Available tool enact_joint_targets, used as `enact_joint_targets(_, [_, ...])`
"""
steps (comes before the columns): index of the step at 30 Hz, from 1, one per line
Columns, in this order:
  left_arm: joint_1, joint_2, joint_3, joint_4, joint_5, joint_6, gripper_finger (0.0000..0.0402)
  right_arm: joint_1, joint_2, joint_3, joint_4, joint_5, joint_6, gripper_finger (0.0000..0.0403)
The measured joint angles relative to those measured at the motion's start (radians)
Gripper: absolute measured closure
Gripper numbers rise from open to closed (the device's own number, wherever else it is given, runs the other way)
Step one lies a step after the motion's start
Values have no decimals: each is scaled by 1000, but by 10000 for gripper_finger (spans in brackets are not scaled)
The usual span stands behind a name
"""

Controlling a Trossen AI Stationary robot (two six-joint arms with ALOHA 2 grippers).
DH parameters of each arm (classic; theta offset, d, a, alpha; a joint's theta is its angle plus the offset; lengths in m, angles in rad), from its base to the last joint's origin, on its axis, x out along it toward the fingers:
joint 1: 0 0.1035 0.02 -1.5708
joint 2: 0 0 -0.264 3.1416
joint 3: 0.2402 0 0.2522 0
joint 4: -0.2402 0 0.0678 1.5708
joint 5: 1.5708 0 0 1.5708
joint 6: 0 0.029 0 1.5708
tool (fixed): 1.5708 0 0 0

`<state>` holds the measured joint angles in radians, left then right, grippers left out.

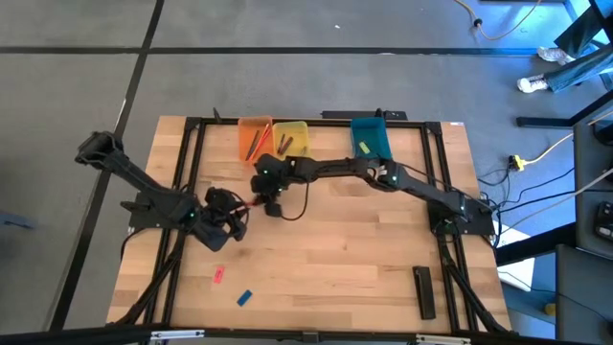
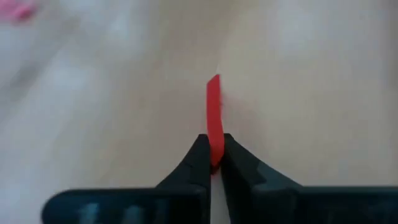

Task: Sort crayons/erasers/pens/pencils in bins
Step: Put the red eraser into the blue bin

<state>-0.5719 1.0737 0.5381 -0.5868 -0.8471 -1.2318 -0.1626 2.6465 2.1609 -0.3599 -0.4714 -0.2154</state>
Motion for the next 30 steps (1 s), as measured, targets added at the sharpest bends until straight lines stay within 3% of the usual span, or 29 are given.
enact_joint_targets(4, [-20, 11, 0, 72, -1, -11, 292, 23, -73, -5, -232, -38, -104, 382])
enact_joint_targets(10, [-41, 95, 1, 356, 9, 180, 292, 54, -201, -41, -411, 43, -141, 382])
enact_joint_targets(15, [-41, 179, 1, 527, 28, 331, 292, 98, -383, -182, -456, 158, -167, 382])
enact_joint_targets(22, [-23, 233, 1, 599, 2, 379, 292, 134, -702, -611, -175, 268, -94, 381])
enact_joint_targets(25, [-4, 283, 1, 767, 64, 548, 291, 154, -823, -825, 57, 335, -28, 381])
enact_joint_targets(30, [52, 409, 1, 1075, 78, 879, 291, 204, -954, -1130, 409, 432, 59, 380])
